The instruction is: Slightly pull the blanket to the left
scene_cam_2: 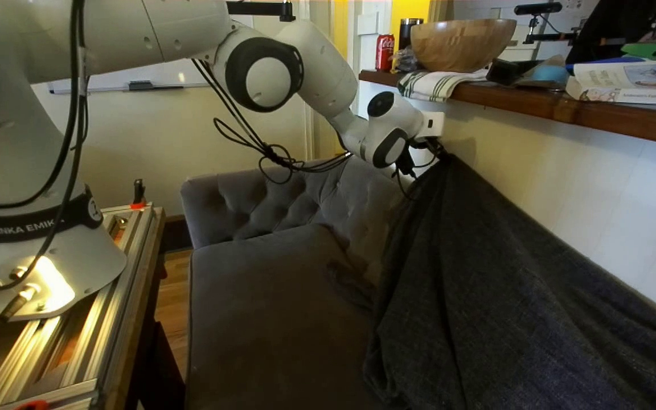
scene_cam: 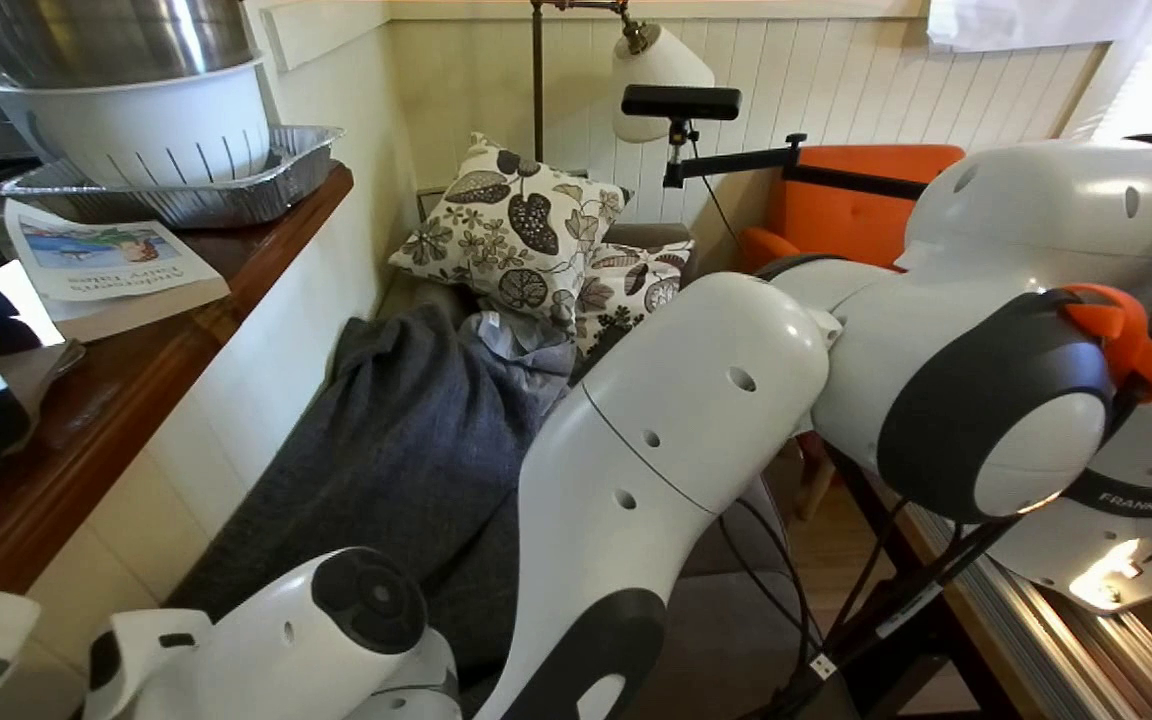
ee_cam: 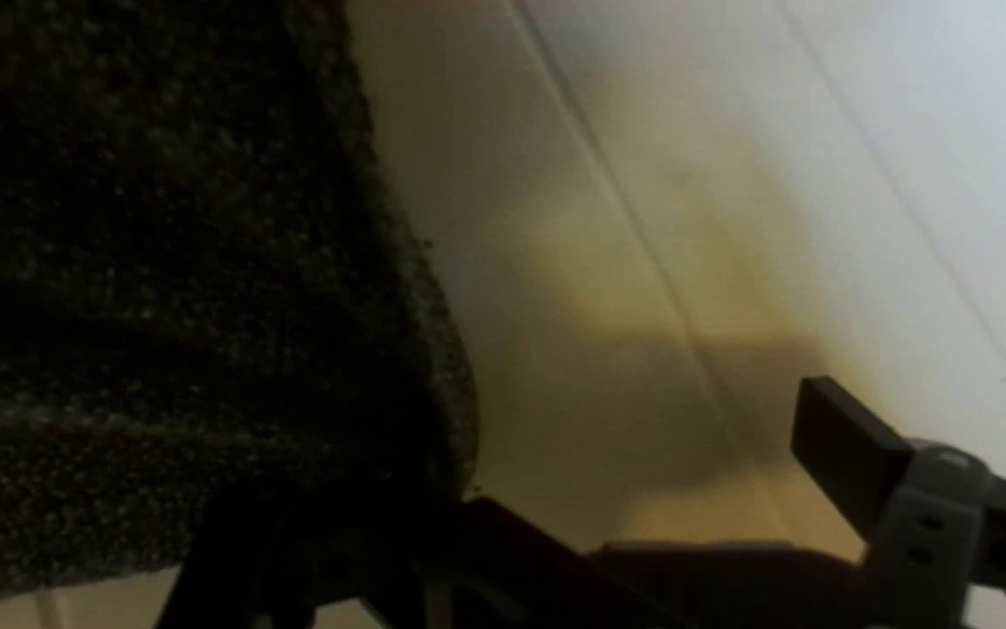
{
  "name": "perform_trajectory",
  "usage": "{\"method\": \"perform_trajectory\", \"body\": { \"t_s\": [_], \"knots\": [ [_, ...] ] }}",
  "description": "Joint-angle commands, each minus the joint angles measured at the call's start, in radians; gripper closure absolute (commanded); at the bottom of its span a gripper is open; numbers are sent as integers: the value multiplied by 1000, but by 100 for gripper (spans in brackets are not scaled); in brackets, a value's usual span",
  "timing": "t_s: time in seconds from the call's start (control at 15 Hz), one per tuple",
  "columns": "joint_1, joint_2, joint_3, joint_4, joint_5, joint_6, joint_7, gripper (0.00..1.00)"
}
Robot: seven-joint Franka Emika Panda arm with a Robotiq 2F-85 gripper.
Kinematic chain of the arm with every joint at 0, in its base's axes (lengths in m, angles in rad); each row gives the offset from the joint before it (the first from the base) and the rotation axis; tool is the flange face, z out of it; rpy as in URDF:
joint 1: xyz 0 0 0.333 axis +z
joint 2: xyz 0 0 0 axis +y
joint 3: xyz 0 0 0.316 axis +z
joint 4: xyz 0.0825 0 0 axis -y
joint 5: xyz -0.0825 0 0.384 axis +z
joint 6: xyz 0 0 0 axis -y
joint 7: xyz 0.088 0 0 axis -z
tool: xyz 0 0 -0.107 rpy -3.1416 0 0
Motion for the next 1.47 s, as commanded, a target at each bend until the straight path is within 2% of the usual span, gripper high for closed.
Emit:
{"method": "perform_trajectory", "body": {
  "t_s": [0.0,0.33,0.53,0.73,0.87,1.07,1.27,1.4],
  "knots": [
    [6,-57,9,-3,-91,-139,-84,0],
    [-20,-143,27,-44,-167,-370,-232,0],
    [-23,-175,0,-60,-187,-486,-301,0],
    [-12,-201,-60,-61,-212,-584,-354,0],
    [19,-205,-143,-56,-248,-600,-337,0],
    [85,-205,-315,-63,-305,-580,-240,0],
    [167,-199,-513,-82,-328,-596,-65,0],
    [204,-219,-576,-145,-301,-650,17,0]
  ]
}}
